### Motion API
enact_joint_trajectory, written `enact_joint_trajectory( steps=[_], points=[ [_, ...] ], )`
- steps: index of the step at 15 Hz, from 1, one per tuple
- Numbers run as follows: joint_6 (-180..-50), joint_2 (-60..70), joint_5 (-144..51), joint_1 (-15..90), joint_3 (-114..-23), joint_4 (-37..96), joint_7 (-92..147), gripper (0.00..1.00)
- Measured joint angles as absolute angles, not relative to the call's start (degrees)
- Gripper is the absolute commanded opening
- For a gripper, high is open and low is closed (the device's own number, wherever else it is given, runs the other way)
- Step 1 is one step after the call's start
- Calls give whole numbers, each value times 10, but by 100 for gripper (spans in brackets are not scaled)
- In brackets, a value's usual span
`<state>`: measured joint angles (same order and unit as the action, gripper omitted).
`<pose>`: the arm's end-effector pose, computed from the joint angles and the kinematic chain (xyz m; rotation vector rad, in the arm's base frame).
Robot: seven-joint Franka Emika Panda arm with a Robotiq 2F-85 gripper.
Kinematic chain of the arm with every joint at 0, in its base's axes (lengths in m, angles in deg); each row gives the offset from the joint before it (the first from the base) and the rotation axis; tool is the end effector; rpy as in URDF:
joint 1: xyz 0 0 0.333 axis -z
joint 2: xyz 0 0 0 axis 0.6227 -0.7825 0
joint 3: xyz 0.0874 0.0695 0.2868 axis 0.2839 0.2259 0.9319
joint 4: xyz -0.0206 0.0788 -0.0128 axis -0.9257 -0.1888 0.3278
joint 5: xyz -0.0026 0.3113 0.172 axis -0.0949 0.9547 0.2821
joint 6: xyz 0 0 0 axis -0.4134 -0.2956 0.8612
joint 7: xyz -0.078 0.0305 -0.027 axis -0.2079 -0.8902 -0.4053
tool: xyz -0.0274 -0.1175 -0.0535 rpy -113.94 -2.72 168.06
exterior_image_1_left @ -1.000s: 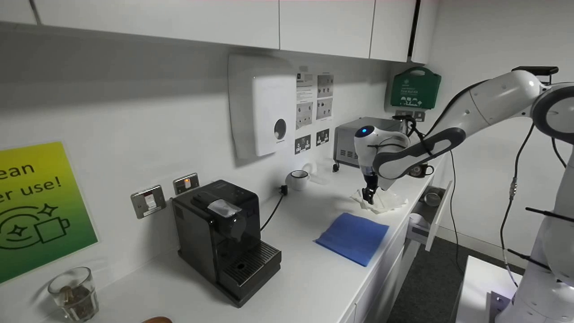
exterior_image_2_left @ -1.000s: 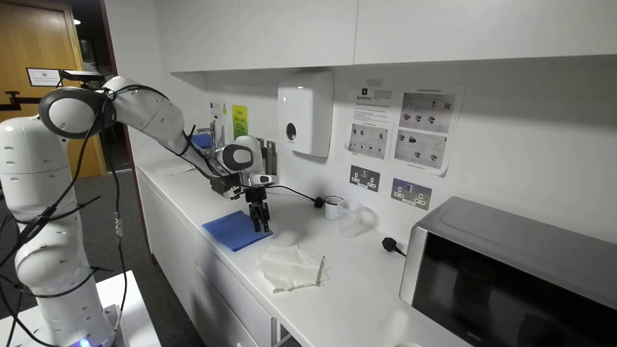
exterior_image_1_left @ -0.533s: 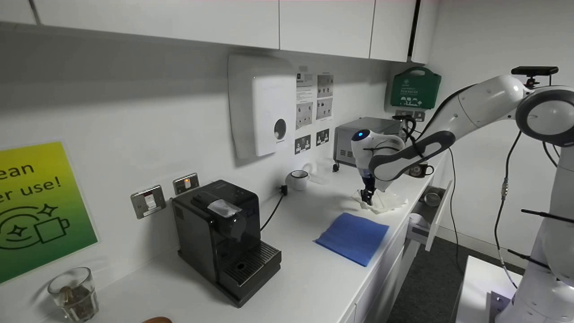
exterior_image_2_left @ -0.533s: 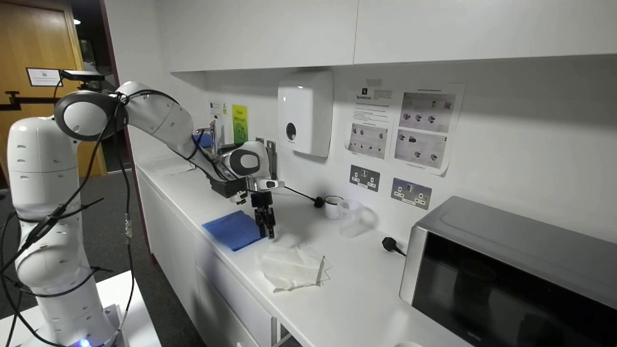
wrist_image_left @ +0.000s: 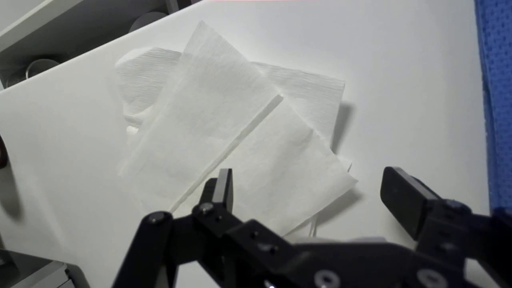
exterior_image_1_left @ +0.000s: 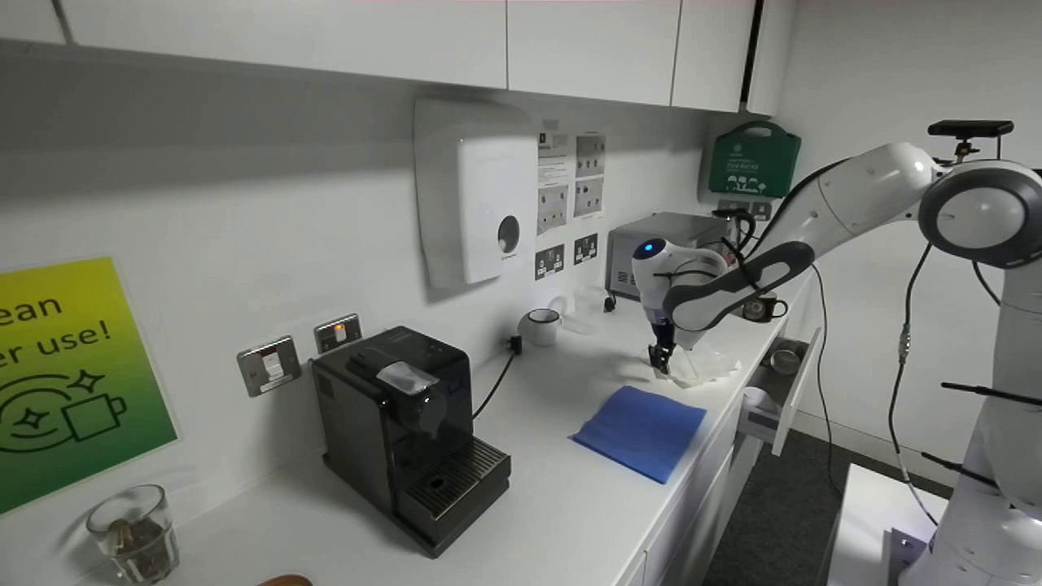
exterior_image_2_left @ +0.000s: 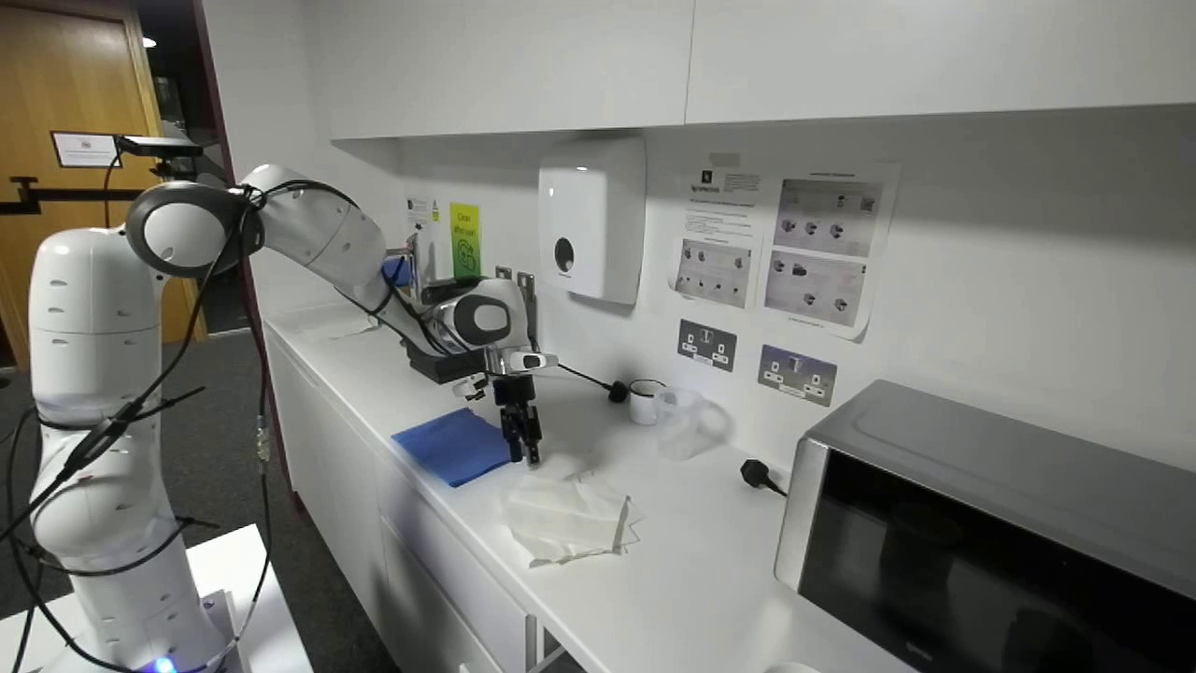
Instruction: Place the white napkins on the blue placemat
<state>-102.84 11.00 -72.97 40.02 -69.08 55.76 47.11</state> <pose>0.5262 -0.0863 0.3317 2.6830 -0.3117 -0.0727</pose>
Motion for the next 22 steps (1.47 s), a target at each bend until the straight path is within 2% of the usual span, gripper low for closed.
enact_joint_trajectory(
  steps=[22],
  points=[
    [-1028,82,-753,400,-697,547,447,100]
  ],
)
